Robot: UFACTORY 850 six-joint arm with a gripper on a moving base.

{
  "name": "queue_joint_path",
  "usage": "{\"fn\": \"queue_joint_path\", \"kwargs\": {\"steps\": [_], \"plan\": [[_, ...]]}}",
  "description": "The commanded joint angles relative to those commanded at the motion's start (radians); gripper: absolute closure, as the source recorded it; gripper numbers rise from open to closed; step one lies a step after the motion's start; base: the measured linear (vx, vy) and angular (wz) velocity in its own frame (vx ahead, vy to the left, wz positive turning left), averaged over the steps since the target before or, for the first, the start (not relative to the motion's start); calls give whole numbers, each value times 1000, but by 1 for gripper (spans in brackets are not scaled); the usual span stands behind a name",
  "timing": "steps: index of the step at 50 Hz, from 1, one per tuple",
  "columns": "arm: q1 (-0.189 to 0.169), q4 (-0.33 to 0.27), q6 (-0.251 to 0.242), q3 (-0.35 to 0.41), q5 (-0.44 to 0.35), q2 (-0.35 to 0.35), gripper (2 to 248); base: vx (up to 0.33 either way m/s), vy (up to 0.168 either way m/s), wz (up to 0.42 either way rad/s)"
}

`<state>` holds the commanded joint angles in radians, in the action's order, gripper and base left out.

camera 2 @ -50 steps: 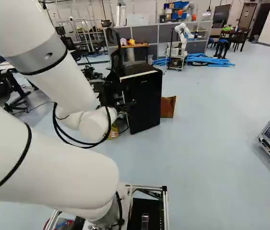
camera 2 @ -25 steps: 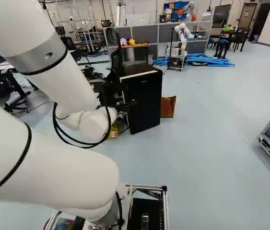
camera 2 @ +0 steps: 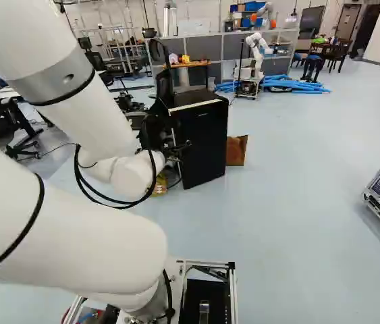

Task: Grab a drink from the fridge

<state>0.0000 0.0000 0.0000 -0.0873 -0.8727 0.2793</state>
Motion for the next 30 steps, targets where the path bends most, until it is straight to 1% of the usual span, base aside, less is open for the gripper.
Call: {"fn": "queue_joint_path", "kwargs": {"steps": [11, 16, 30], "plan": [[0, 0, 0, 0, 0, 0, 3, 2, 0, 1], [0, 0, 0, 0, 0, 0, 3, 79, 0, 50], [0, 0, 0, 0, 0, 0, 3, 52, -35, 1]]}}
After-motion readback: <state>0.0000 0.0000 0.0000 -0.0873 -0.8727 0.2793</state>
